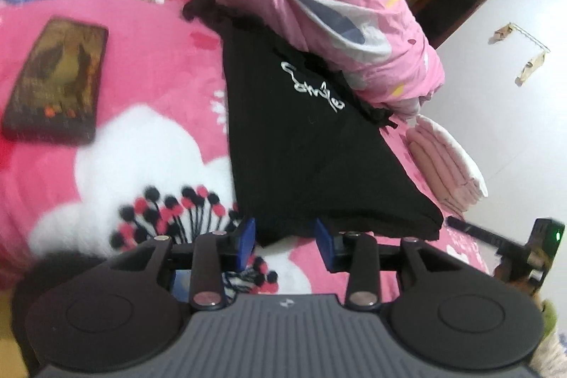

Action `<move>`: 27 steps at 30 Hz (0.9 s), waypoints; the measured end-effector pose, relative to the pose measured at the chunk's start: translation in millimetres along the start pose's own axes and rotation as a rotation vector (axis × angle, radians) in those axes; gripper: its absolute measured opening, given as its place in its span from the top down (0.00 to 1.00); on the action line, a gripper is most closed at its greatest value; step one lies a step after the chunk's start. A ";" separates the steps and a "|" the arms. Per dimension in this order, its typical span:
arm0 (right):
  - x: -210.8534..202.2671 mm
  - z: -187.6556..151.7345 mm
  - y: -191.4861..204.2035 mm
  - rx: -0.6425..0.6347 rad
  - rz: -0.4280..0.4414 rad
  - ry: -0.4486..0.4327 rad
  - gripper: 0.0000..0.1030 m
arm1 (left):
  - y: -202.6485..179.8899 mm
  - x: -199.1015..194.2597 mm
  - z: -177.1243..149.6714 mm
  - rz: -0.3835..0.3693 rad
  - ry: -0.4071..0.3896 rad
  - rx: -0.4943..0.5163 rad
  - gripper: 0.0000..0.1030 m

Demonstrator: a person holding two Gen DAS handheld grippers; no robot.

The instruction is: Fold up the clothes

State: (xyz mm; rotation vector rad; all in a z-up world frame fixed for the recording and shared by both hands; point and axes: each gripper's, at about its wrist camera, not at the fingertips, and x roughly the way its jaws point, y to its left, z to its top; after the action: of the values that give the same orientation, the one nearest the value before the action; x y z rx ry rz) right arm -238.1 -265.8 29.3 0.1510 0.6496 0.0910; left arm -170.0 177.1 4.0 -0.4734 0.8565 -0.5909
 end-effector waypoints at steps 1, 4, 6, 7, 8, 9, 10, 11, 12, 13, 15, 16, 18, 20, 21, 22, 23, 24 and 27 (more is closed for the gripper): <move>8.8 -4.6 21.5 -0.070 0.046 0.013 0.85 | 0.2 2.8 -1.8 0.005 0.009 -0.004 0.64; 34.3 -19.9 87.0 -0.298 0.153 0.047 0.85 | 0.3 9.8 -7.5 0.032 0.034 -0.009 0.64; 46.0 -29.8 127.5 -0.451 0.186 0.036 0.85 | 2.4 8.0 -10.5 0.029 0.033 -0.010 0.64; 51.3 -32.8 144.1 -0.507 0.206 0.024 0.85 | 3.7 6.4 -11.9 0.026 0.030 -0.012 0.64; 56.7 -35.7 160.6 -0.561 0.227 0.012 0.85 | 5.5 4.2 -12.9 0.023 0.024 -0.014 0.64; 60.7 -36.6 172.2 -0.598 0.246 0.001 0.85 | 8.1 1.6 -13.9 0.022 0.017 -0.020 0.64; 65.7 -38.9 184.2 -0.648 0.256 -0.008 0.86 | 10.9 -0.4 -14.4 0.022 0.010 -0.030 0.64; 70.8 -41.4 196.3 -0.699 0.266 -0.017 0.86 | 13.8 -2.4 -14.9 0.023 0.004 -0.041 0.64; 74.8 -42.4 205.6 -0.745 0.272 -0.027 0.86 | 16.8 -3.9 -14.7 0.023 -0.003 -0.049 0.64; 78.7 -43.4 214.8 -0.791 0.278 -0.037 0.87 | 19.7 -5.3 -14.5 0.023 -0.009 -0.057 0.65; 86.3 -46.2 228.9 -0.863 0.274 -0.046 0.87 | 23.3 -6.9 -14.0 0.021 -0.014 -0.058 0.65; 92.3 -46.9 234.1 -0.900 0.266 -0.055 0.87 | 24.2 -7.4 -13.8 0.017 -0.017 -0.056 0.65; 99.0 -48.4 238.4 -0.945 0.256 -0.064 0.87 | 24.6 -8.0 -13.5 0.008 -0.025 -0.037 0.65; 104.5 -46.4 239.7 -0.954 0.257 -0.061 0.87 | 21.8 -8.5 -14.1 0.006 -0.032 0.001 0.64; 106.8 -43.3 238.7 -0.939 0.264 -0.052 0.87 | 19.1 -8.8 -14.7 0.010 -0.035 0.029 0.64; 109.0 -40.3 237.7 -0.924 0.271 -0.044 0.88 | 16.2 -9.2 -14.9 0.020 -0.037 0.067 0.64; 111.3 -37.2 236.7 -0.910 0.277 -0.036 0.88 | 12.2 -8.7 -15.1 0.031 -0.040 0.108 0.63; 114.2 -30.8 232.4 -0.860 0.299 -0.016 0.91 | 7.9 -7.9 -15.5 0.041 -0.041 0.146 0.63; 122.9 -0.7 210.6 -0.615 0.397 0.052 0.93 | -4.6 -3.8 -15.5 0.072 -0.047 0.255 0.62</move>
State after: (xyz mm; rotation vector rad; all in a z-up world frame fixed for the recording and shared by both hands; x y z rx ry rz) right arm -148.8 -42.1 -9.0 -0.3204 0.6103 0.6708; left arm -185.8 173.9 0.1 -0.2234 0.7383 -0.6104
